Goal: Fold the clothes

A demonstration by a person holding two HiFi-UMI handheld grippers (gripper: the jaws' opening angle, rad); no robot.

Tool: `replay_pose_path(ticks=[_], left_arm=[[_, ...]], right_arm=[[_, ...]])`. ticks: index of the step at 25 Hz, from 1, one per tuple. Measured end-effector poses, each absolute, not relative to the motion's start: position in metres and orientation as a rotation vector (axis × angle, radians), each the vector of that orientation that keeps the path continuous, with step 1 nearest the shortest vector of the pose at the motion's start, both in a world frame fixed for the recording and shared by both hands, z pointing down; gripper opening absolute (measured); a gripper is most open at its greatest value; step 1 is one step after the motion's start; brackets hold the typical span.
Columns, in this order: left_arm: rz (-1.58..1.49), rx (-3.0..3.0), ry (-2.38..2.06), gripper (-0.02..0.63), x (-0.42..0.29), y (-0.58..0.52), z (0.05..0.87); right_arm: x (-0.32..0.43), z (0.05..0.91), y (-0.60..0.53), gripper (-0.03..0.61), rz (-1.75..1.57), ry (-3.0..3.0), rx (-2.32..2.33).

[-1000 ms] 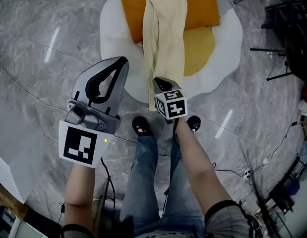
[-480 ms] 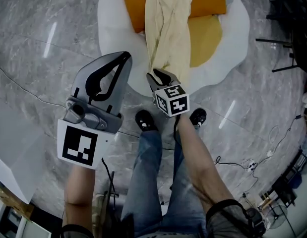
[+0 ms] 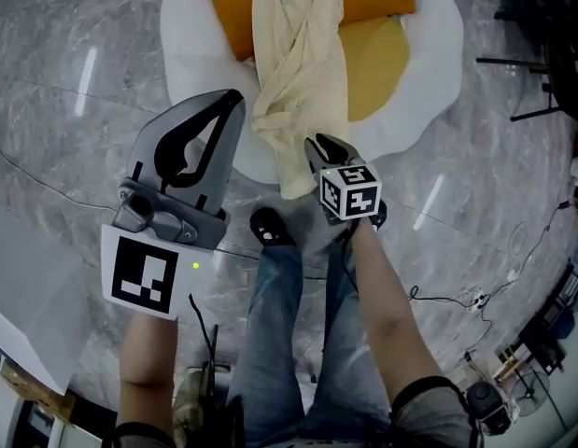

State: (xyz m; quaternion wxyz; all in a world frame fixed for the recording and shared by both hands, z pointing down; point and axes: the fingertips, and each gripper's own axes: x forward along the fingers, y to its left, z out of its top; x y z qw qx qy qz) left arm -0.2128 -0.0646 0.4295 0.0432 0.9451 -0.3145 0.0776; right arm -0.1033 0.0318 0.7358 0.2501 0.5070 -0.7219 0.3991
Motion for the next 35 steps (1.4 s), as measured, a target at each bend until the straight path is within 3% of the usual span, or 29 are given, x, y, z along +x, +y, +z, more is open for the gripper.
replay_pose_path(ticks=[8, 14, 16, 17, 20, 35], left_arm=[[0.252, 2.919, -0.902, 0.003, -0.186, -0.072, 0.467], [0.304, 2.934, -0.841, 0.003, -0.179, -0.075, 0.498], [0.324, 2.929, -0.832, 0.003, -0.182, -0.076, 0.504], [0.329, 2.926, -0.832, 0.003, -0.184, -0.077, 0.505], [0.327, 2.918, -0.836, 0.003, -0.186, -0.079, 0.504], [0.293, 2.912, -0.866, 0.003, -0.164, -0.048, 0.453]], right_arm=[[-0.083, 0.791, 0.021, 0.094, 1.203, -1.871, 1.405], [-0.079, 0.834, 0.013, 0.181, 1.269, -1.79, 1.437], [-0.08, 0.843, 0.012, 0.181, 1.286, -1.753, 1.44], [-0.08, 0.843, 0.012, 0.176, 1.289, -1.743, 1.442], [-0.078, 0.832, 0.011, 0.026, 1.278, -1.727, 1.497], [-0.025, 0.792, 0.125, 0.023, 1.489, -1.448, 1.789]])
